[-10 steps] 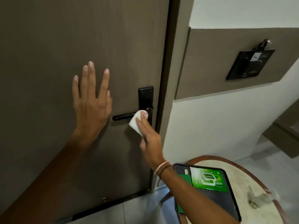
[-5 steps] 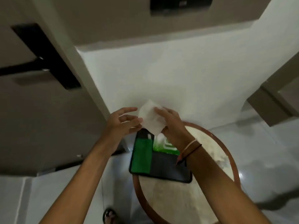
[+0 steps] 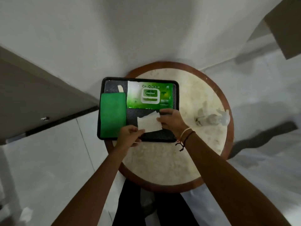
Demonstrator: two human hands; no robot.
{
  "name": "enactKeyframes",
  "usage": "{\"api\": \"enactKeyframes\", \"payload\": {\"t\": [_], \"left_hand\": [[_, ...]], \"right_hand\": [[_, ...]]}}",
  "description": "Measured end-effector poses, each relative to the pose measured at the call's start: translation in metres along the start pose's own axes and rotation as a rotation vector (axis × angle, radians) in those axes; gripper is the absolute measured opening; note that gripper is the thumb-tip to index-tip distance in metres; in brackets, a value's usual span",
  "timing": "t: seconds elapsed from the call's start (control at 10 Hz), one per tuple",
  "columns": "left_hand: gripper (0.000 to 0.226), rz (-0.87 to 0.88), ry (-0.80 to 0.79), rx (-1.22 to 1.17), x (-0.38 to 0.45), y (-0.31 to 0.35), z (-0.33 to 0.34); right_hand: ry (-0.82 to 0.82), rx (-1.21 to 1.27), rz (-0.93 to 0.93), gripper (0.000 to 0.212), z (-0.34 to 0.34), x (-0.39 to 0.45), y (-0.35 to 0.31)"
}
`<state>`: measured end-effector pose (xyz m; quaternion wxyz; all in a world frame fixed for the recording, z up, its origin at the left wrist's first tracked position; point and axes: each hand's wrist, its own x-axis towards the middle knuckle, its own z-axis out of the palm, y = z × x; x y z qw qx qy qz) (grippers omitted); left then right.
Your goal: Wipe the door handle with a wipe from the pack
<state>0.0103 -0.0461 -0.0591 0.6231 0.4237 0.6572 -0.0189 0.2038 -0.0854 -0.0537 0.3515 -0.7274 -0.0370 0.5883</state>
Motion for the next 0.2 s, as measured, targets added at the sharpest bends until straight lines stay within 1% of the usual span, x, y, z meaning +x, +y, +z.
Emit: {"api": "enactKeyframes", "payload": {"t": [0.1,0.2], "left_hand": [[0.035,0.067,0.052,0.272,0.009,-0.016,0.002],[0.044,0.167,0.074,0.412,-0.001,-0.008,-0.006]], "right_hand": [[0.043,-0.23,0.018,0.049,0.0,0.009,0.027],[0.06,-0.334,-0.034,0.052,-0.003,-0.002,0.026]]}}
